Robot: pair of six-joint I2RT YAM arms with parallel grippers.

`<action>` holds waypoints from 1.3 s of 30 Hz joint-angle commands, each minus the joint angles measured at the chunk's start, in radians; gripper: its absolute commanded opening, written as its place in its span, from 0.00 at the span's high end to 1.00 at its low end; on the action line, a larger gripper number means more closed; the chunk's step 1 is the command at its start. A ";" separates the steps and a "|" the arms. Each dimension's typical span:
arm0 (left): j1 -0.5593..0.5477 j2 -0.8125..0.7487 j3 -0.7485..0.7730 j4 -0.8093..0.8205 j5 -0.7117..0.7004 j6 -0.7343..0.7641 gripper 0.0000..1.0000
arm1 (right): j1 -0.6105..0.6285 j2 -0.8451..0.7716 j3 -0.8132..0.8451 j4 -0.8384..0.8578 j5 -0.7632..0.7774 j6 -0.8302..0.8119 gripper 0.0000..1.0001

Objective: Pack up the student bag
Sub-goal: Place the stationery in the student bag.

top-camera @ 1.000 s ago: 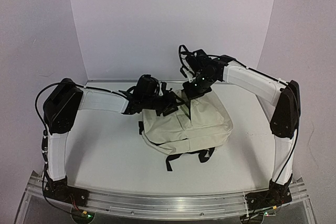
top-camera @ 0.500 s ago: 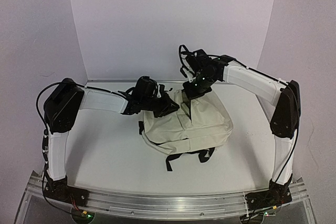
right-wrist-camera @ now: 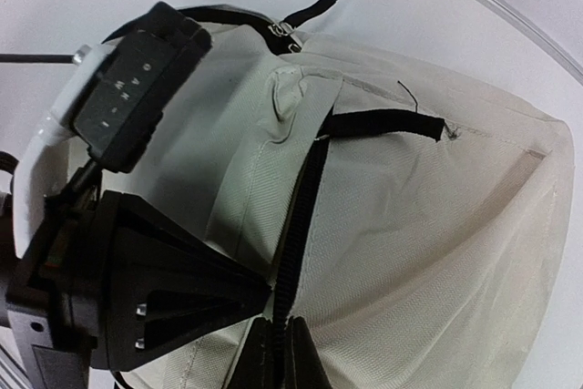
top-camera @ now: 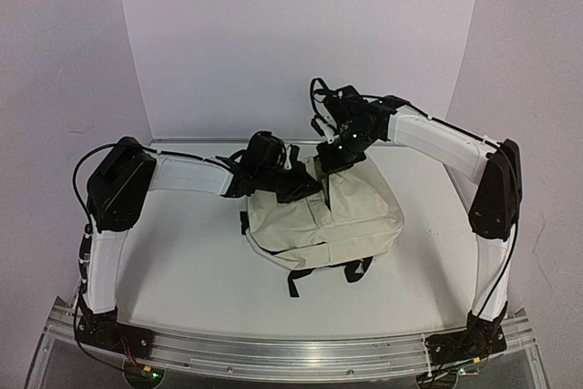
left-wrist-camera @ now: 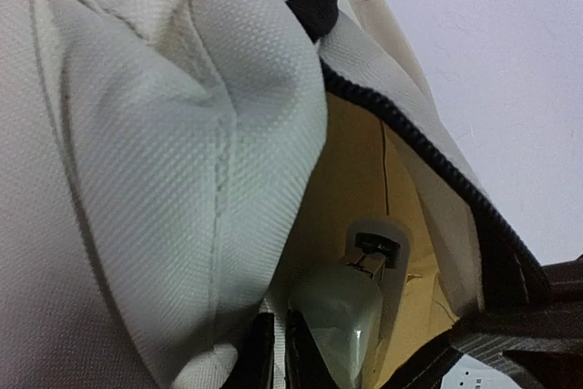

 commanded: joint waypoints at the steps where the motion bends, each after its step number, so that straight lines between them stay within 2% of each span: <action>1: -0.004 0.061 0.067 0.029 0.060 0.014 0.93 | 0.010 -0.052 0.022 0.039 -0.052 0.008 1.00; 7: -0.004 0.123 0.107 0.129 0.141 -0.004 0.92 | 0.010 -0.051 0.016 0.041 -0.050 0.013 1.00; 16: -0.003 0.157 0.152 0.159 0.186 0.005 0.84 | 0.010 -0.036 0.020 0.039 -0.061 0.027 1.00; 22: 0.009 -0.001 -0.009 0.139 0.160 0.044 0.63 | 0.006 -0.055 0.002 0.040 -0.042 0.003 1.00; 28: 0.017 -0.207 -0.149 -0.003 0.053 0.119 0.47 | -0.019 -0.076 -0.068 0.041 -0.107 -0.053 1.00; 33: 0.021 -0.314 -0.266 -0.050 -0.041 0.108 0.31 | -0.018 -0.054 -0.122 0.044 -0.235 -0.070 0.91; 36: 0.023 -0.354 -0.329 -0.055 -0.082 0.088 0.19 | -0.019 -0.018 -0.144 0.045 -0.262 -0.064 0.85; 39: 0.028 -0.372 -0.369 -0.104 -0.130 0.054 0.11 | -0.022 0.014 -0.151 0.042 -0.267 -0.072 0.72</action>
